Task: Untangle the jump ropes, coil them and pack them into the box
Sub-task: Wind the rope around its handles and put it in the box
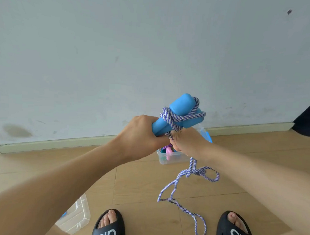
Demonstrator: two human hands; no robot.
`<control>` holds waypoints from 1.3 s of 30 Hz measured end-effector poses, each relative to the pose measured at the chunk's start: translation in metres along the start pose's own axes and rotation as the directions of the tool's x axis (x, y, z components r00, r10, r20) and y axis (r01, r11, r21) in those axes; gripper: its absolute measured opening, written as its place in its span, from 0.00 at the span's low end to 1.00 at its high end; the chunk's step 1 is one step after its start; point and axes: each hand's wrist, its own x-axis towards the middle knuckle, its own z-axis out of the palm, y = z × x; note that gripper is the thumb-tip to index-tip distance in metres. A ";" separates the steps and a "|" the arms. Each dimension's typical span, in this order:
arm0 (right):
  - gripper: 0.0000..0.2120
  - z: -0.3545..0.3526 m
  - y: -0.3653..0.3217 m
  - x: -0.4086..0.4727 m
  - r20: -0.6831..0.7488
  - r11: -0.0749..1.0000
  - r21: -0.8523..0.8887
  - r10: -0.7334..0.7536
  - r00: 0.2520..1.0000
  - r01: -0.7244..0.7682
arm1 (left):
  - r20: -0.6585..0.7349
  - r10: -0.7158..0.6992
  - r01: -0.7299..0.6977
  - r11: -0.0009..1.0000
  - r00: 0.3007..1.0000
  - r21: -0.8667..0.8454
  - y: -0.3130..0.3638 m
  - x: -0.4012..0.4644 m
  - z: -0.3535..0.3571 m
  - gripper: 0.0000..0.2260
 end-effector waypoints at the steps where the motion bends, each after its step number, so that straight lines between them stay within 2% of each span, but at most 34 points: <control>1: 0.24 0.000 0.002 0.000 -0.002 0.999 -0.002 -0.033 0.999 0.033 | -0.014 -0.047 0.047 0.999 0.999 0.003 -0.002 0.003 -0.001 0.15; 3: 0.32 0.002 0.007 0.000 -0.018 0.996 -0.020 -0.082 0.996 0.081 | -0.051 -0.150 0.153 0.987 0.987 0.055 -0.013 0.012 -0.005 0.13; 4: 0.32 0.003 0.007 -0.002 -0.016 0.993 -0.057 -0.100 0.995 0.099 | -0.065 -0.190 0.196 0.975 0.980 0.103 -0.021 0.017 -0.008 0.12; 6: 0.29 0.001 0.000 -0.011 -0.019 0.977 -0.151 -0.158 0.987 0.153 | -0.079 -0.228 0.241 0.937 0.970 0.255 -0.038 0.023 -0.012 0.08; 10: 0.26 -0.007 -0.020 -0.030 -0.023 0.876 -0.383 -0.325 0.945 0.292 | -0.043 -0.225 0.218 0.853 0.973 0.475 -0.049 0.024 -0.002 0.04; 13: 0.25 -0.020 -0.033 -0.043 -0.005 0.734 -0.572 -0.451 0.892 0.368 | 0.019 -0.187 0.130 0.749 0.982 0.649 -0.046 0.021 0.008 0.03; 17: 0.28 -0.032 -0.046 -0.042 -0.011 0.580 -0.689 -0.608 0.794 0.435 | 0.113 -0.149 0.013 0.654 0.982 0.757 -0.038 0.015 0.011 0.03; 19: 0.29 -0.031 -0.050 -0.034 0.013 0.501 -0.729 -0.671 0.742 0.466 | 0.169 -0.076 -0.090 0.600 0.983 0.795 -0.027 0.007 0.017 0.02; 21: 0.30 -0.032 -0.047 -0.019 0.037 0.452 -0.757 -0.690 0.723 0.471 | 0.227 0.023 -0.199 0.567 0.974 0.799 -0.016 -0.002 0.022 0.07; 23: 0.32 -0.039 -0.040 -0.004 0.011 0.492 -0.751 -0.657 0.753 0.440 | 0.229 0.101 -0.243 0.601 0.968 0.761 -0.011 -0.005 0.020 0.07; 27: 0.34 -0.045 -0.023 0.014 -0.064 0.729 -0.557 -0.515 0.855 0.397 | 0.162 0.156 -0.224 0.730 0.974 0.646 -0.011 -0.003 0.000 0.09; 29: 0.32 -0.035 -0.020 0.017 -0.047 0.843 -0.375 -0.433 0.900 0.386 | 0.150 0.194 -0.245 0.787 0.969 0.567 -0.011 -0.004 -0.007 0.10; 32: 0.30 -0.031 -0.014 0.005 0.036 0.949 -0.036 -0.311 0.950 0.312 | 0.124 0.219 -0.251 0.870 0.968 0.425 -0.010 -0.006 -0.013 0.08; 33: 0.28 -0.032 -0.008 0.000 0.098 0.960 0.061 -0.279 0.955 0.274 | 0.099 0.202 -0.224 0.907 0.974 0.356 -0.009 -0.006 -0.015 0.10; 35: 0.19 -0.029 -0.002 -0.005 0.200 0.971 0.124 -0.225 0.954 0.203 | 0.034 0.130 -0.134 0.973 0.991 0.189 -0.007 -0.004 -0.016 0.14; 36: 0.16 -0.025 -0.001 -0.005 0.195 0.976 0.125 -0.198 0.960 0.176 | 0.004 0.087 -0.087 0.989 0.996 0.120 -0.005 -0.002 -0.016 0.15; 39: 0.21 -0.004 -0.008 -0.001 0.071 0.968 0.112 -0.233 0.970 0.225 | -0.048 -0.113 0.113 0.994 0.992 -0.004 -0.006 0.005 -0.016 0.16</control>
